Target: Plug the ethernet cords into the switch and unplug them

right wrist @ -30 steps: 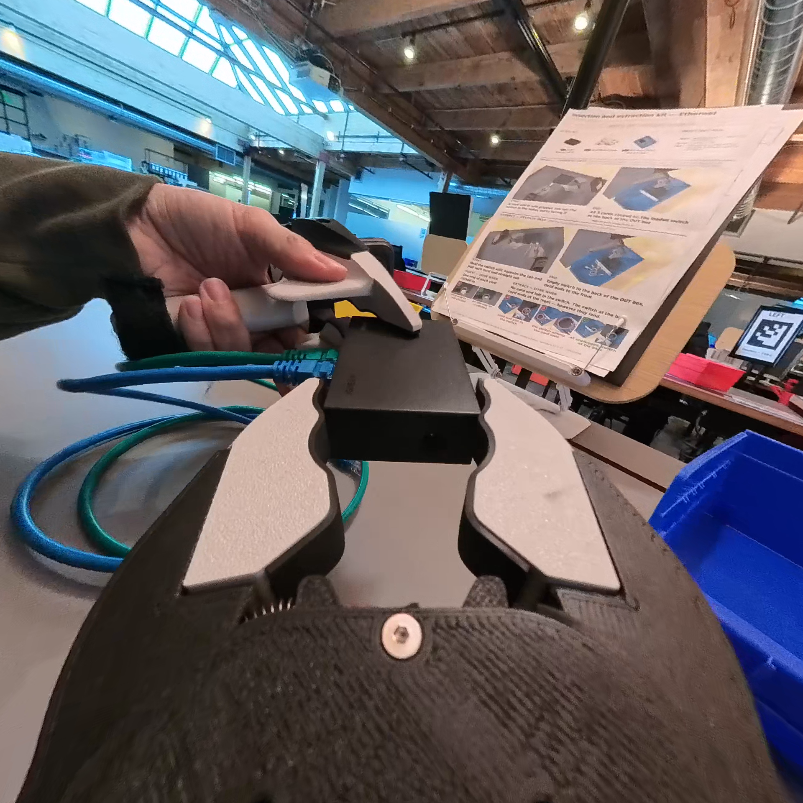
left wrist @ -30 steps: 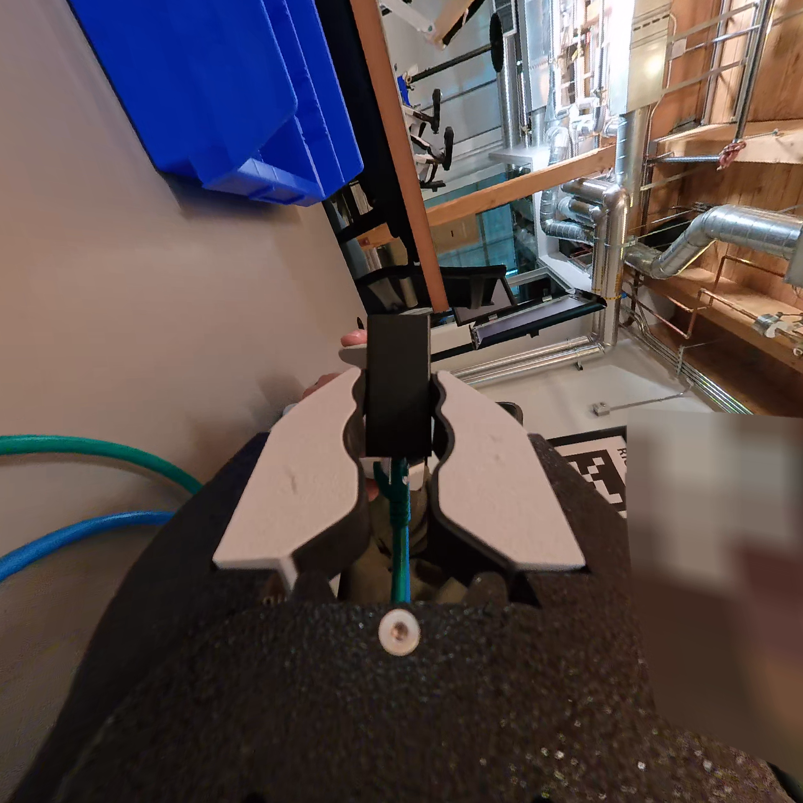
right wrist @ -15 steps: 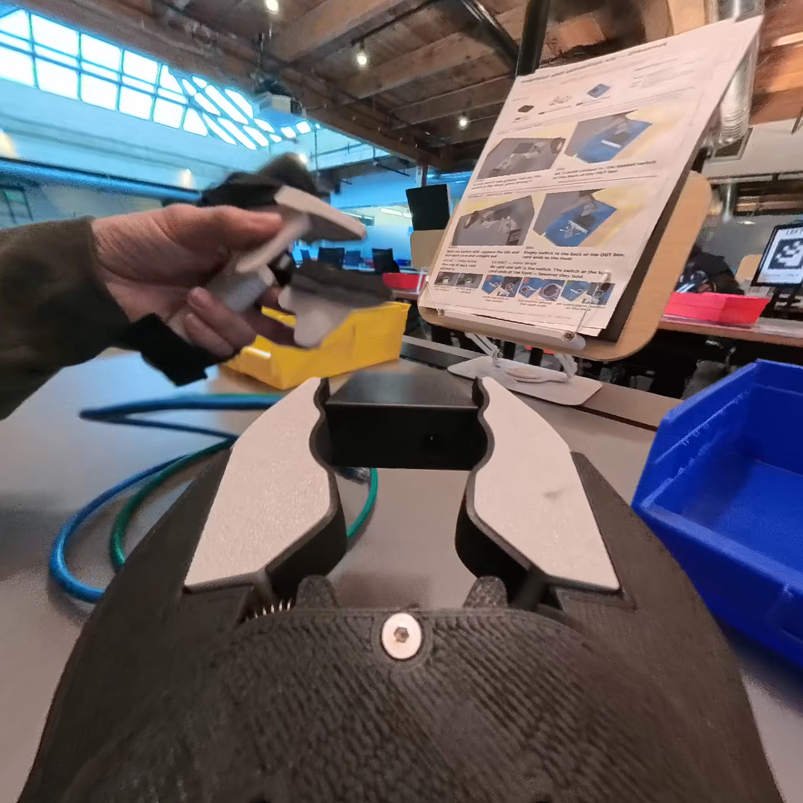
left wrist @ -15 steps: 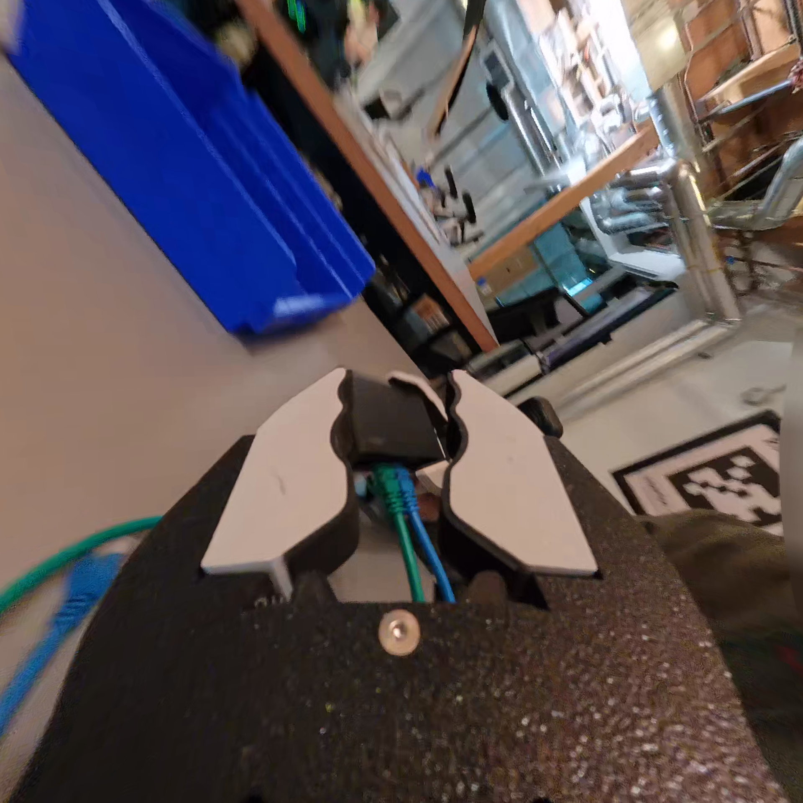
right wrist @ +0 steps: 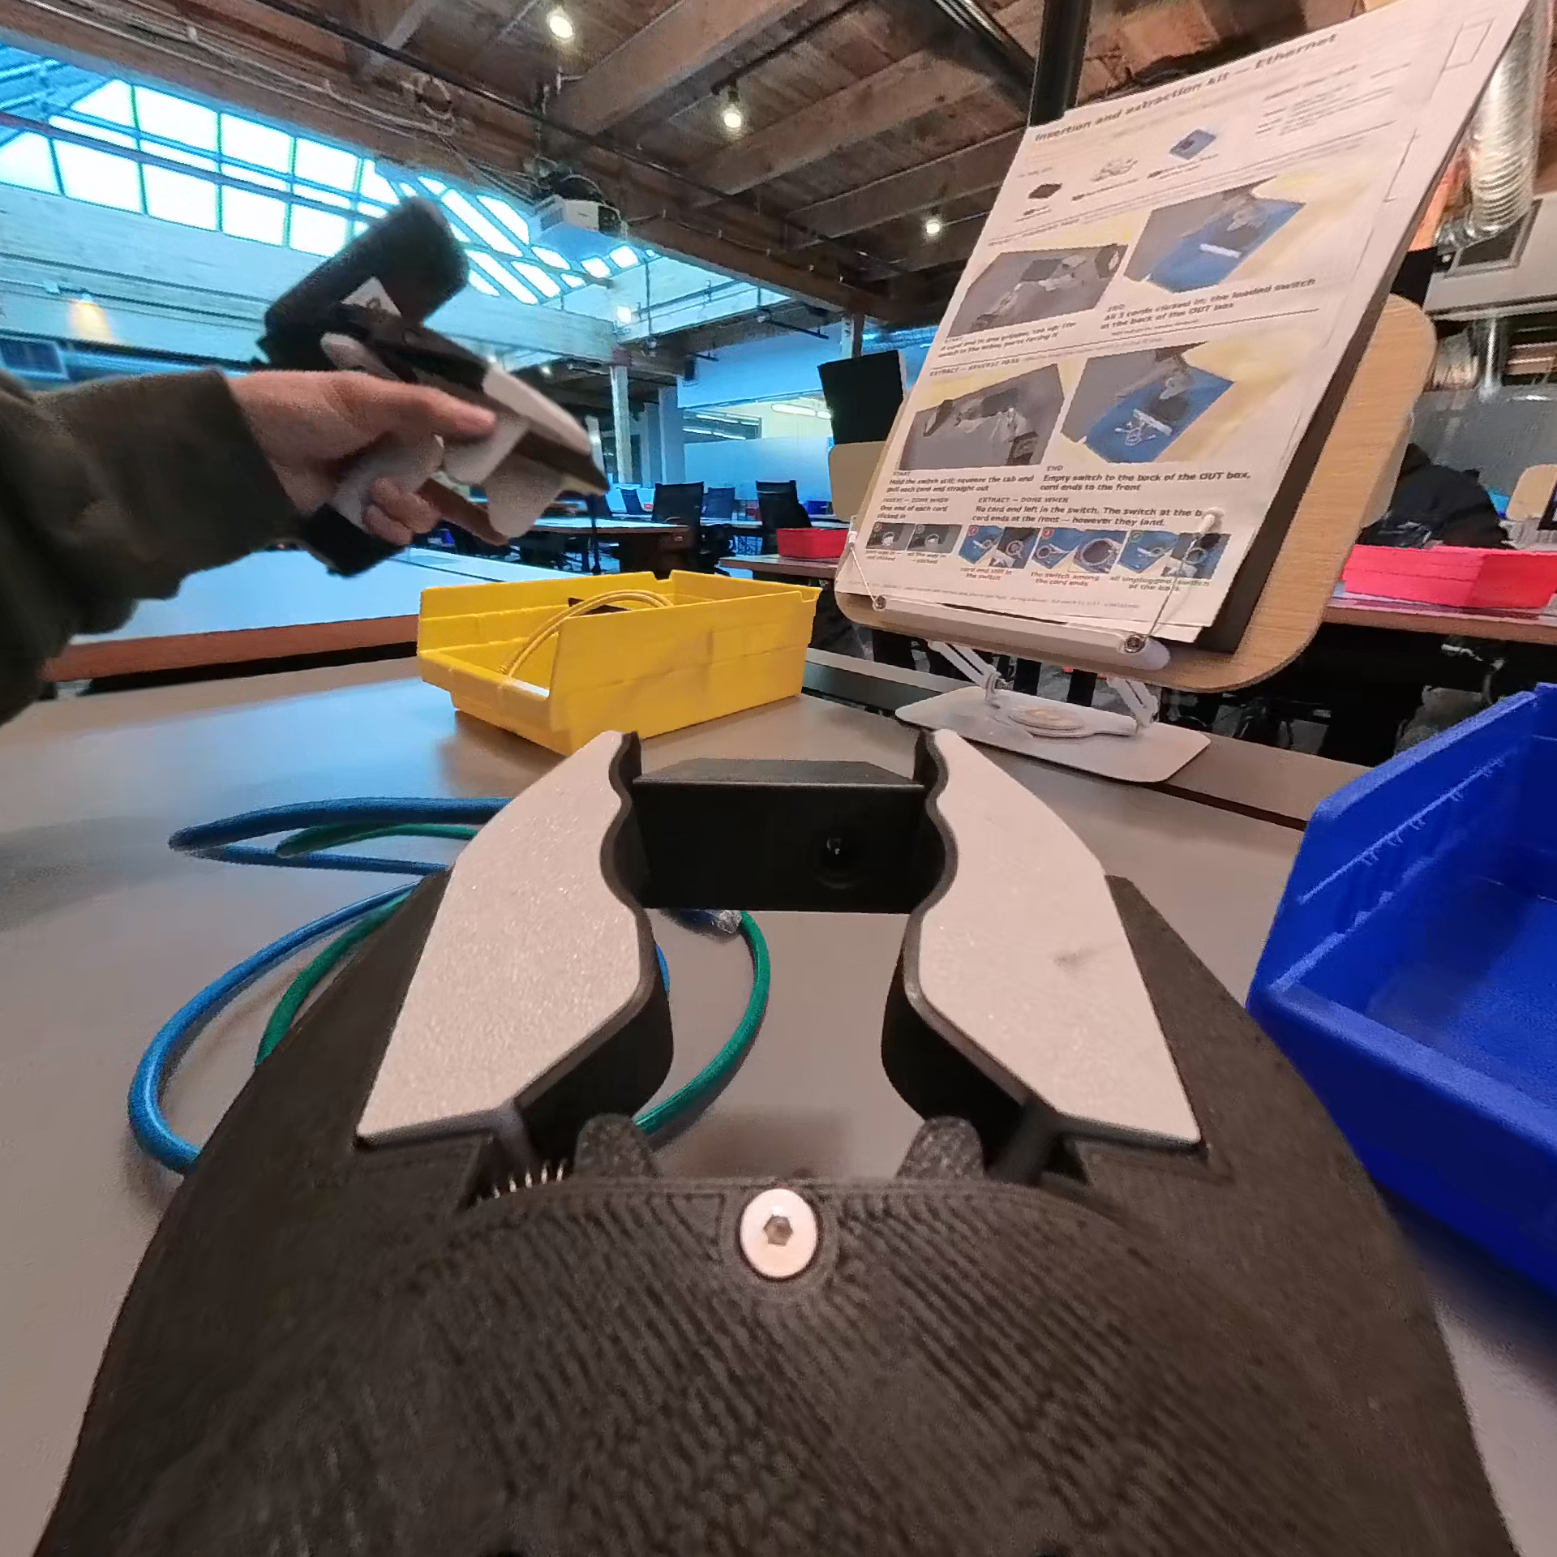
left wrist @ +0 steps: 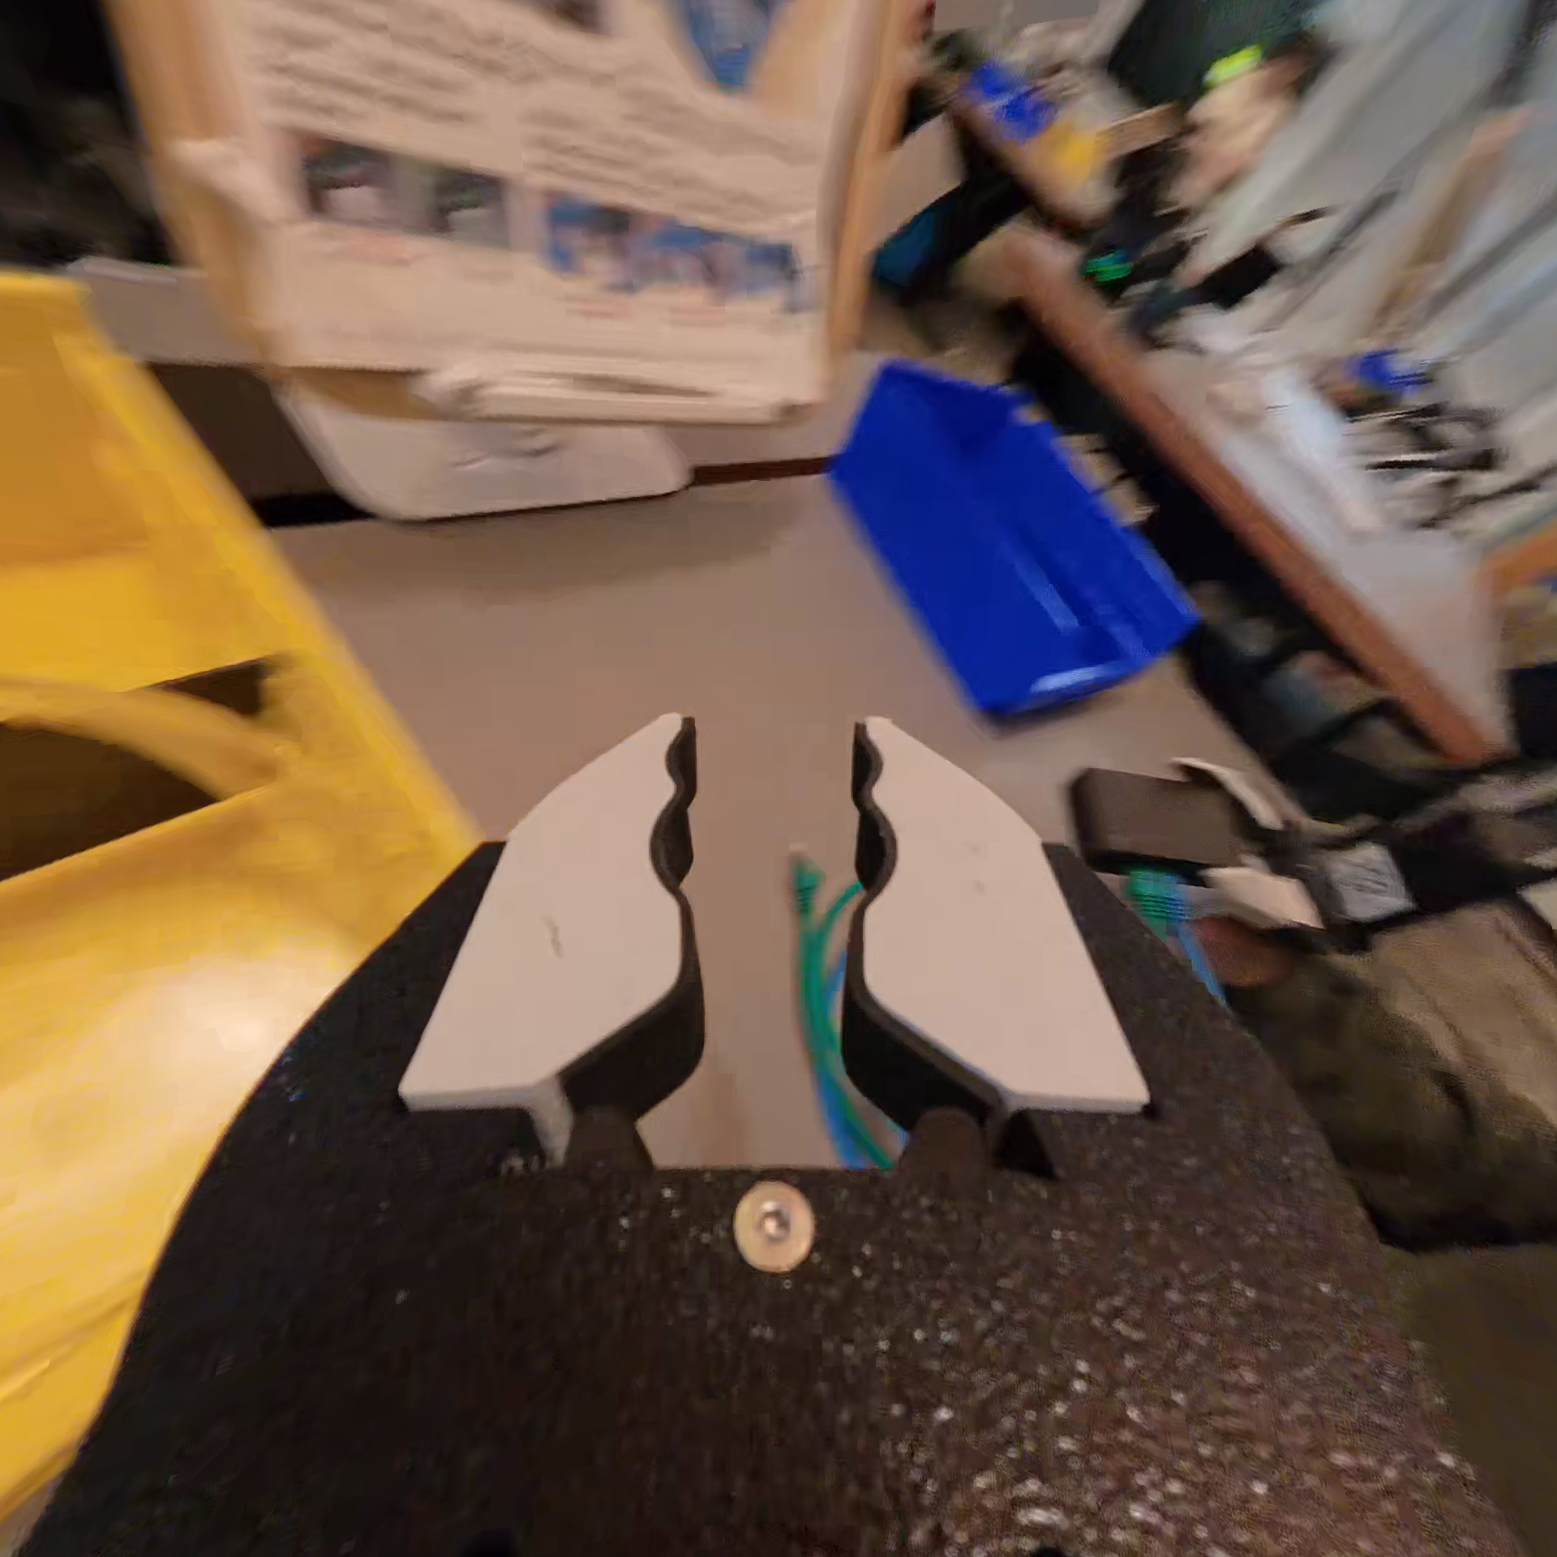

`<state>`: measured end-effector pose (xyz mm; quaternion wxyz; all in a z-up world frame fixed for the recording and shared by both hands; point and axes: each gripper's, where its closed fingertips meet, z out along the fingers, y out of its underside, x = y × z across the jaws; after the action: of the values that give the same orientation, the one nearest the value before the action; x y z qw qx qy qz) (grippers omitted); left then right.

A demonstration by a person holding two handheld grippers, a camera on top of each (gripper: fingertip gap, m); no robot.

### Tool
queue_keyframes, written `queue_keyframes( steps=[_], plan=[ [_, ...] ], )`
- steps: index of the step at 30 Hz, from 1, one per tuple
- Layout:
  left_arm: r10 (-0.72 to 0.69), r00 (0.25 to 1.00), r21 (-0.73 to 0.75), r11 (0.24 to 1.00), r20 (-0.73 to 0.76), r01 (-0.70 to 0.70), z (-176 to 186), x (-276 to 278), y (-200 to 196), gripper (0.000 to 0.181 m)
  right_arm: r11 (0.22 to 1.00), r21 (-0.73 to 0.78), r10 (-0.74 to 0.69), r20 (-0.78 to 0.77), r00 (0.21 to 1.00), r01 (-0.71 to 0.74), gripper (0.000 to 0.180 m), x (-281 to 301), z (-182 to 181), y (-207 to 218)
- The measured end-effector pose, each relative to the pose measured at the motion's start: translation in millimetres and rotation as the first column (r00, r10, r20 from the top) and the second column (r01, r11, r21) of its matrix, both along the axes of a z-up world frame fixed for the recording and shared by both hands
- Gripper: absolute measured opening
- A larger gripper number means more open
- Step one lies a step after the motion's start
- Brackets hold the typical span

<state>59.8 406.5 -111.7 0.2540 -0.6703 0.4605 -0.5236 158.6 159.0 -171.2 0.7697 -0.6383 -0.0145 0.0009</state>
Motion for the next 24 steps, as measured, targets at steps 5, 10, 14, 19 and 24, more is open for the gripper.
queue_keyframes(
  steps=[5, 10, 14, 19, 24],
  plan=[
    [-0.344, 0.939, -0.148, 0.927, 0.021, 0.343, -38.6, 51.8, -145.8, 0.039, 1.0, 0.008, 0.025, 0.032, 0.999, -0.025, 0.062, -6.4, 0.7, 0.3],
    [-0.542, 0.84, -0.44, 0.752, 0.011, 0.491, -87.0, 83.9, -214.8, 0.06, 0.996, 0.057, 0.068, 0.058, 0.996, -0.071, 0.062, -14.5, 5.2, -4.9],
    [-0.638, 0.745, -0.695, 0.445, 0.197, 0.565, -82.3, 82.2, -235.9, 0.077, 0.989, 0.078, 0.12, 0.056, 0.991, -0.124, 0.062, -22.4, 7.2, -5.8],
    [-0.677, 0.703, -0.699, 0.394, 0.219, 0.597, -80.3, 78.1, -254.6, 0.046, 0.987, 0.06, 0.147, 0.05, 0.988, -0.15, 0.062, -23.8, 5.5, -4.2],
    [-0.7, 0.711, -0.685, 0.489, 0.061, 0.54, -70.2, 77.1, -249.4, 0.031, 0.994, -0.023, 0.112, 0.12, 0.986, -0.11, 0.063, -23.7, -3.5, -1.4]
  ],
)
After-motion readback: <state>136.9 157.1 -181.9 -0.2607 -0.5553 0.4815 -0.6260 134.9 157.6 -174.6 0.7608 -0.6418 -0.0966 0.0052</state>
